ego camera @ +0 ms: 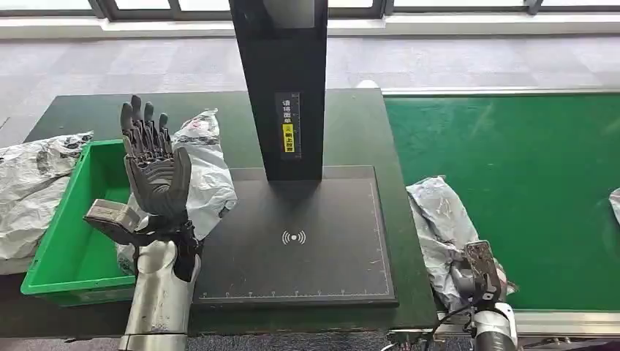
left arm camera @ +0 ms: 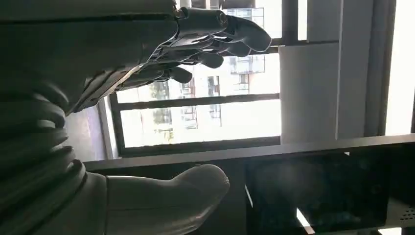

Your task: Moved the parcel from conveyor to table for the left to box.

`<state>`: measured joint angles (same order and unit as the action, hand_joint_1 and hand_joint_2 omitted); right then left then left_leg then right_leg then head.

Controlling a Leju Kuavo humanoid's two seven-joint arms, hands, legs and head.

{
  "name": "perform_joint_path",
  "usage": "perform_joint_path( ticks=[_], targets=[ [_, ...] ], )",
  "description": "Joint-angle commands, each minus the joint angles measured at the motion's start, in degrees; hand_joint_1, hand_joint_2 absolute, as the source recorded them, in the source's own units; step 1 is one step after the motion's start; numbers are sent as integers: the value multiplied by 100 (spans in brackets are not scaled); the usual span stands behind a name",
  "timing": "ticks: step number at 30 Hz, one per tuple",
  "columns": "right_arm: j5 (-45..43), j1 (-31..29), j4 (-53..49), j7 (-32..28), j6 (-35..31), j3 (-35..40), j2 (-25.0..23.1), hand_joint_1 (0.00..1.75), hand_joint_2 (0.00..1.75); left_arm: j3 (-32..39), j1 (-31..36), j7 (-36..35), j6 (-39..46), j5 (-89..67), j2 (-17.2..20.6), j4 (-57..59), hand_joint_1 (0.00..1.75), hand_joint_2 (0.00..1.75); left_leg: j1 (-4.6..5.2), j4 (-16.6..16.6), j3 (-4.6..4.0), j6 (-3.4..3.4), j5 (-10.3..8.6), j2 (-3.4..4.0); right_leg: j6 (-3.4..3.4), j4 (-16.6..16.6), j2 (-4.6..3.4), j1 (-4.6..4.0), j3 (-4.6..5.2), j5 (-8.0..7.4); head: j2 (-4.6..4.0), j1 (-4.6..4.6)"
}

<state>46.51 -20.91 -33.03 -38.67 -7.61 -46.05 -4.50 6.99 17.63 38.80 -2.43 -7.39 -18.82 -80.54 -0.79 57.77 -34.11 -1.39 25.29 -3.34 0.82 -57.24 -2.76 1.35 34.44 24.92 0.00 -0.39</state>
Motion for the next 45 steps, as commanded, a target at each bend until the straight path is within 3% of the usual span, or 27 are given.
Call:
perform_joint_path(
  ticks=[1, 6, 10, 14, 15, 20, 24, 26, 28, 45],
  targets=[
    [-268, 103, 58, -130, 153, -134, -34, 175, 175, -296, -363, 120, 84, 40, -1, 196, 0, 175, 3, -21, 33, 10, 6, 29, -10, 23, 28, -7, -35, 5, 0, 0],
    [-493, 192, -241, -133, 213, 21, -116, 175, 175, -323, -356, 120, 111, 63, 23, 204, 0, 175, 5, -11, 19, 5, 5, 18, -5, 8, 13, -1, -18, 5, 0, -2],
    [-1827, 812, -1823, -133, 172, 1026, -370, 175, 175, -335, -358, 120, 115, 70, 31, 195, 0, 175, 7, -16, 25, 7, 7, 27, -9, 11, 21, -1, -23, 7, 0, -2],
    [-2300, 1632, -4021, -133, -1288, 1848, -736, 175, 175, -284, -212, 120, 74, 9, -24, 367, 0, 175, 10, -13, 19, 9, 11, 21, -10, 7, 29, 0, -21, 11, 0, -2],
    [-1992, 1779, -4401, -133, -1799, 2005, -809, 175, 175, -289, -213, 120, 83, 18, -24, 360, 0, 175, 11, -7, 6, 6, 8, 8, -7, -2, 29, 5, -8, 10, 0, -2],
    [-1371, 2151, -5344, -133, -2049, 2373, -1283, 175, 175, -324, -309, 120, 13, 114, 5, 225, 0, 175, 7, -8, 16, 5, 15, 45, -16, -1, 16, -2, -9, 11, 0, -2],
    [-1303, 2212, -5487, -133, -2098, 2491, -1340, 175, 175, -318, -323, 120, -1, 125, 10, 202, 0, 175, 6, -6, 3, 2, 6, 22, -8, -2, 8, 1, 3, 8, 0, -2],
    [-1303, 2212, -5487, -133, -2098, 2491, -1340, 175, 175, -318, -323, 120, -1, 125, 10, 202, 0, 175, 3, -23, 37, 11, 15, 78, -26, 17, 30, -15, -27, 9, 0, -2],
    [-1303, 2212, -5487, -133, -2098, 2491, -1340, 175, 175, -318, -323, 120, -1, 125, 10, 202, 0, 175, 3, -9, 7, 7, 6, 22, -7, 5, 22, -3, -8, 8, 0, -2],
    [-1303, 2212, -5487, -133, -2098, 2491, -1340, 175, 175, -318, -323, 120, -1, 125, 10, 202, 0, 175, -3, -11, 14, 9, 9, 38, -10, 8, 13, -4, -13, 7, 0, -2]
  ],
)
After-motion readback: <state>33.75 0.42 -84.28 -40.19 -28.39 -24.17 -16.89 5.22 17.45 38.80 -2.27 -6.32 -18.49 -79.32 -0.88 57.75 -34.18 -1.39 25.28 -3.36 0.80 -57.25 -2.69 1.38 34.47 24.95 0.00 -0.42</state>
